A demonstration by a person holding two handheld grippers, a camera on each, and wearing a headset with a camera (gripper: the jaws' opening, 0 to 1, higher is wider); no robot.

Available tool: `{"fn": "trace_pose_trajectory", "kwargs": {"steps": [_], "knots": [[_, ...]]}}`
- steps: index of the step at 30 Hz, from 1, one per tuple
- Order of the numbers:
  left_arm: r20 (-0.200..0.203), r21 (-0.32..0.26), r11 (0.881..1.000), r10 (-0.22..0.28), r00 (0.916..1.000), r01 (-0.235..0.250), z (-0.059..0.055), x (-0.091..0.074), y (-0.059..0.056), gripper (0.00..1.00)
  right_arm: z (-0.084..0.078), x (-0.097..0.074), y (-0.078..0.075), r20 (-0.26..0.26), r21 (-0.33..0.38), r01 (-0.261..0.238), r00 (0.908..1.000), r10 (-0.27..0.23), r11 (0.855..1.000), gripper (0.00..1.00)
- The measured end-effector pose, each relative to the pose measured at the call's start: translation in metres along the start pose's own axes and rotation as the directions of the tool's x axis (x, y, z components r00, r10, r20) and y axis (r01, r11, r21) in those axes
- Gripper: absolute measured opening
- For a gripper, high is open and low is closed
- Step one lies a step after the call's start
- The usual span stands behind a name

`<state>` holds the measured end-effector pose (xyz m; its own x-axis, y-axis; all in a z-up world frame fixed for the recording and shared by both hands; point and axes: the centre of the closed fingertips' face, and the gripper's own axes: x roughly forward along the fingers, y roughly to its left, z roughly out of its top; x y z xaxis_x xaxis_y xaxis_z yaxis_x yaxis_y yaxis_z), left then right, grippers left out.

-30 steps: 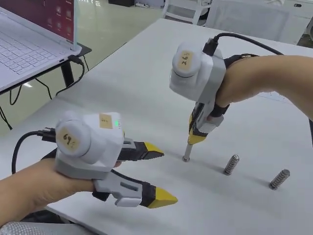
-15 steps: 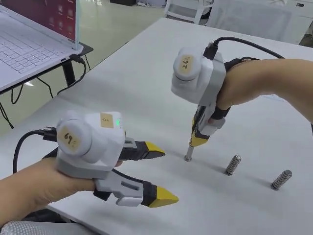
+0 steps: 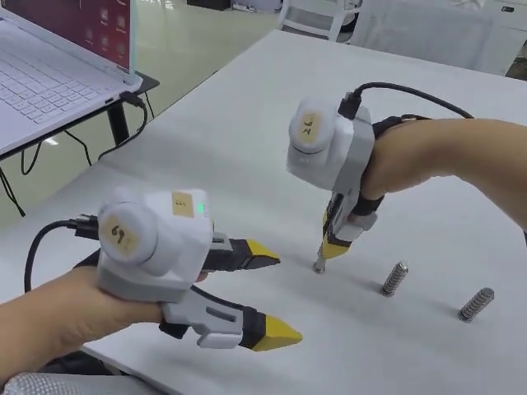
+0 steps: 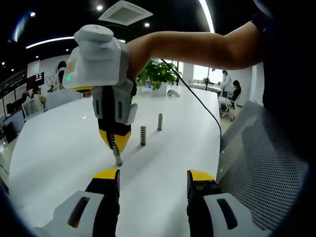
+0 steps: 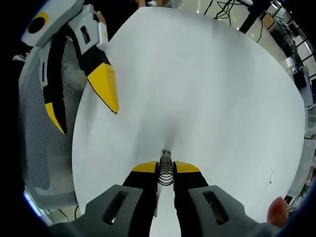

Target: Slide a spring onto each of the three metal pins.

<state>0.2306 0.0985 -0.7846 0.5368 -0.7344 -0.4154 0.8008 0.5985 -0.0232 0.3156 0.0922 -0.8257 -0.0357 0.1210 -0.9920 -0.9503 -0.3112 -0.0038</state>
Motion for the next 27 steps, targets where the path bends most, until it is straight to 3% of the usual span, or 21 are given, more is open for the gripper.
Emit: {"fn": "trace_pose_trajectory", "kwargs": {"steps": [13,27], "knots": [[-0.005,-0.001,1.0,0.0,1.0,0.0,0.0,0.0,0.0,0.49,0.002,0.013,0.01,-0.002,-0.001,-0.022,0.9997,0.022,1.0,0.09],[-0.006,0.0,1.0,0.006,1.0,-0.006,0.0,-0.002,0.0,0.49,0.001,0.026,0.004,-0.01,-0.012,-0.014,0.9999,0.014,1.0,0.09]]}}
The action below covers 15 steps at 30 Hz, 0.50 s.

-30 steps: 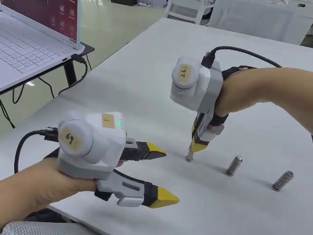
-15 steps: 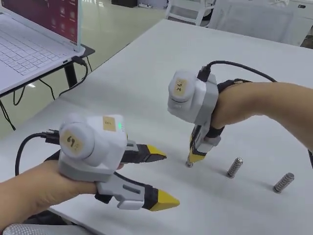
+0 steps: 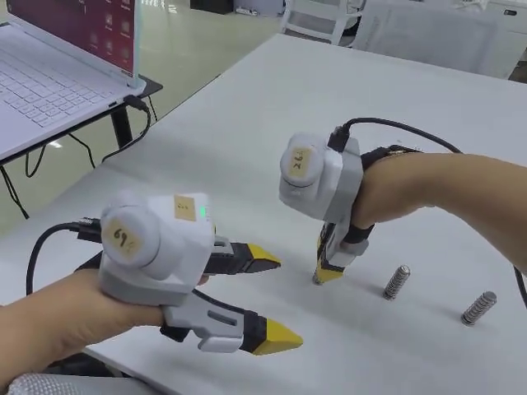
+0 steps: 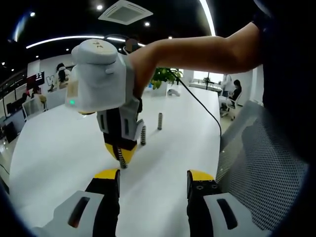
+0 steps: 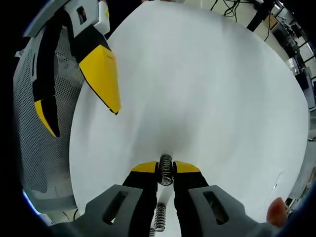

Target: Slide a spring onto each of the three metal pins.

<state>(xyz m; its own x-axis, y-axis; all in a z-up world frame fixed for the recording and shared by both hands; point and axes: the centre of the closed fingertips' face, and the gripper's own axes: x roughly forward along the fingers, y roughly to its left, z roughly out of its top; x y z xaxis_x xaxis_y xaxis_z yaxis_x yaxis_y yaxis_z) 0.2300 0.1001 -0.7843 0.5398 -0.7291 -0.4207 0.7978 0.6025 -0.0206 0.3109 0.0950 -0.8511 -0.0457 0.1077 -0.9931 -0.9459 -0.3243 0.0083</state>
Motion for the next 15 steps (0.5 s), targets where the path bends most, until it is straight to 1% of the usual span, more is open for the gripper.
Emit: {"fn": "trace_pose_trajectory", "kwargs": {"steps": [10,15], "knots": [[-0.001,-0.004,1.0,0.003,1.0,-0.003,-0.0006,0.0002,-0.0002,0.49,-0.0008,0.0068,-0.001,0.002,0.002,-0.007,1.0,0.007,1.0,0.1],[0.0,-0.006,1.0,0.003,1.0,-0.003,-0.0007,0.0005,-0.0001,0.49,-0.0008,0.0083,0.0016,0.013,0.003,-0.008,0.9999,0.008,1.0,0.15]]}}
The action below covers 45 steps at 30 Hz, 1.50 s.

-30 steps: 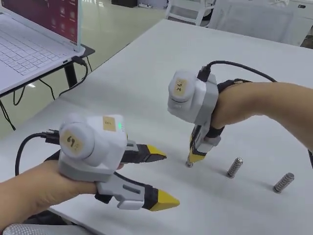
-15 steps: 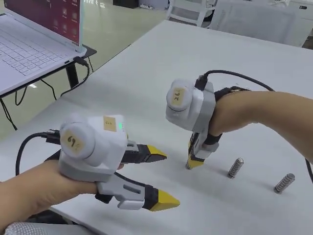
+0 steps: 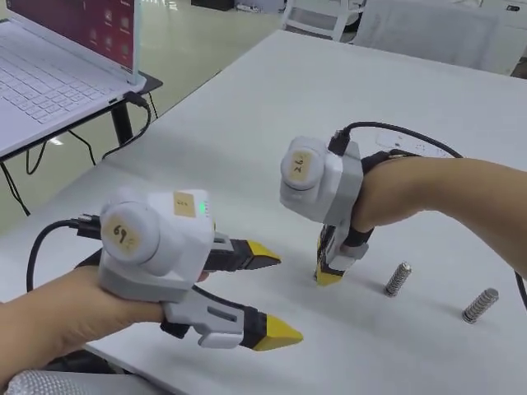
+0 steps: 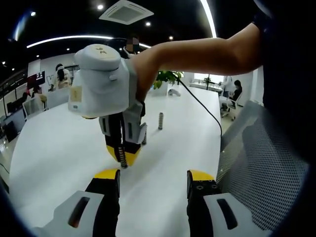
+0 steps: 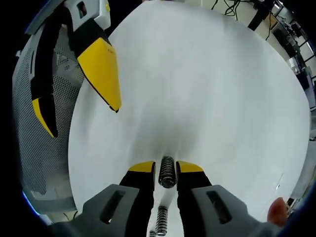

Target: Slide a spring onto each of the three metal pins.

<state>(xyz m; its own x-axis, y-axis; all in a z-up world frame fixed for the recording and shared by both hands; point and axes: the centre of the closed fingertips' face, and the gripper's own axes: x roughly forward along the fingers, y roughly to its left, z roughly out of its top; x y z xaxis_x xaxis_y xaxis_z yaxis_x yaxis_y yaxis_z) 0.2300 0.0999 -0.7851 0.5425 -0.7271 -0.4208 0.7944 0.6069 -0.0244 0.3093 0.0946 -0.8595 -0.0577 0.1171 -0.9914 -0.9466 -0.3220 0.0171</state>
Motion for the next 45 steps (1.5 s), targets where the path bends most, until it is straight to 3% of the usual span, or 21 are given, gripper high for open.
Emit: {"fn": "trace_pose_trajectory", "kwargs": {"steps": [8,16,31,45], "knots": [[0.0,0.001,1.0,-0.001,1.0,0.001,0.0,0.0,0.001,0.49,-0.003,-0.004,-0.003,0.023,0.016,0.016,0.9996,-0.016,1.0,0.23],[-0.001,0.0,1.0,0.002,1.0,-0.002,0.0,0.0,0.003,0.49,-0.01,-0.011,-0.002,0.047,0.046,0.028,0.9985,-0.03,0.999,0.25],[-0.009,-0.001,1.0,0.004,1.0,-0.004,-0.001,-0.001,0.006,0.5,-0.019,-0.027,0.016,0.124,0.115,0.025,0.9916,-0.039,0.993,0.24],[-0.015,-0.009,1.0,0.006,0.9999,-0.006,0.002,0.0,0.005,0.5,-0.021,-0.046,0.037,0.23,0.176,0.037,0.9701,-0.077,0.984,0.24]]}}
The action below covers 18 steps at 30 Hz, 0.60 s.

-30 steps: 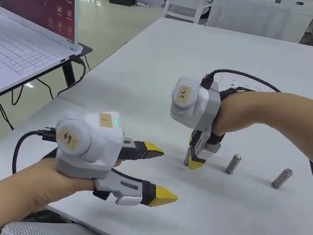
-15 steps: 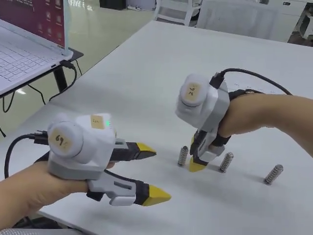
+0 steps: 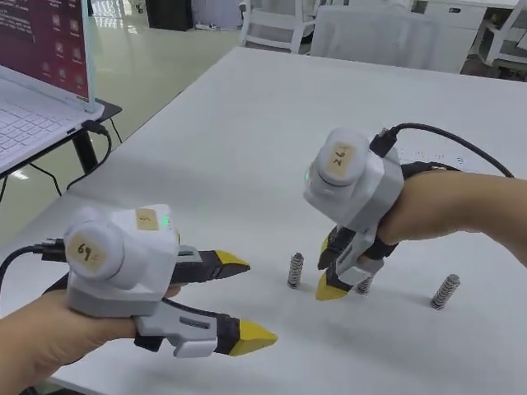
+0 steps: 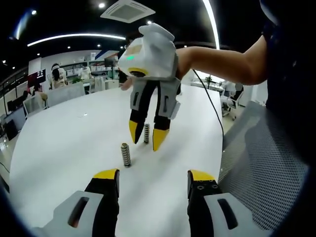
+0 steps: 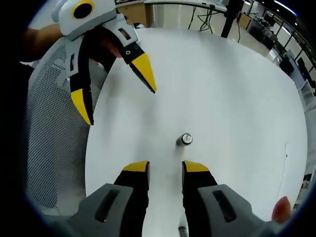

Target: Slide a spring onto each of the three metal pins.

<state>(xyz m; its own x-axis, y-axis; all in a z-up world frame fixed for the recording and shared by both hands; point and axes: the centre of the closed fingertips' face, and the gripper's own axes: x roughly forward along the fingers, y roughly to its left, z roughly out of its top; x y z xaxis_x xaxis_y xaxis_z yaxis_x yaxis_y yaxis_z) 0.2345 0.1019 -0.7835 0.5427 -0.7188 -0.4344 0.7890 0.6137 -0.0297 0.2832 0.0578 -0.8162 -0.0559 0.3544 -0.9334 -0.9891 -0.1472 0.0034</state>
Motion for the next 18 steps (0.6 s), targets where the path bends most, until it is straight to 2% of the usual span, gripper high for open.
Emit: {"fn": "trace_pose_trajectory", "kwargs": {"steps": [10,18], "knots": [[-0.005,-0.001,1.0,-0.002,1.0,0.002,0.0,-0.001,-0.001,0.5,-0.002,-0.011,0.018,0.085,0.051,0.0,0.9964,-0.004,0.999,0.24],[-0.007,-0.003,1.0,-0.007,0.9999,0.007,0.0,0.001,-0.002,0.5,-0.015,-0.015,0.031,0.124,0.102,0.001,0.9921,-0.014,0.995,0.24]]}}
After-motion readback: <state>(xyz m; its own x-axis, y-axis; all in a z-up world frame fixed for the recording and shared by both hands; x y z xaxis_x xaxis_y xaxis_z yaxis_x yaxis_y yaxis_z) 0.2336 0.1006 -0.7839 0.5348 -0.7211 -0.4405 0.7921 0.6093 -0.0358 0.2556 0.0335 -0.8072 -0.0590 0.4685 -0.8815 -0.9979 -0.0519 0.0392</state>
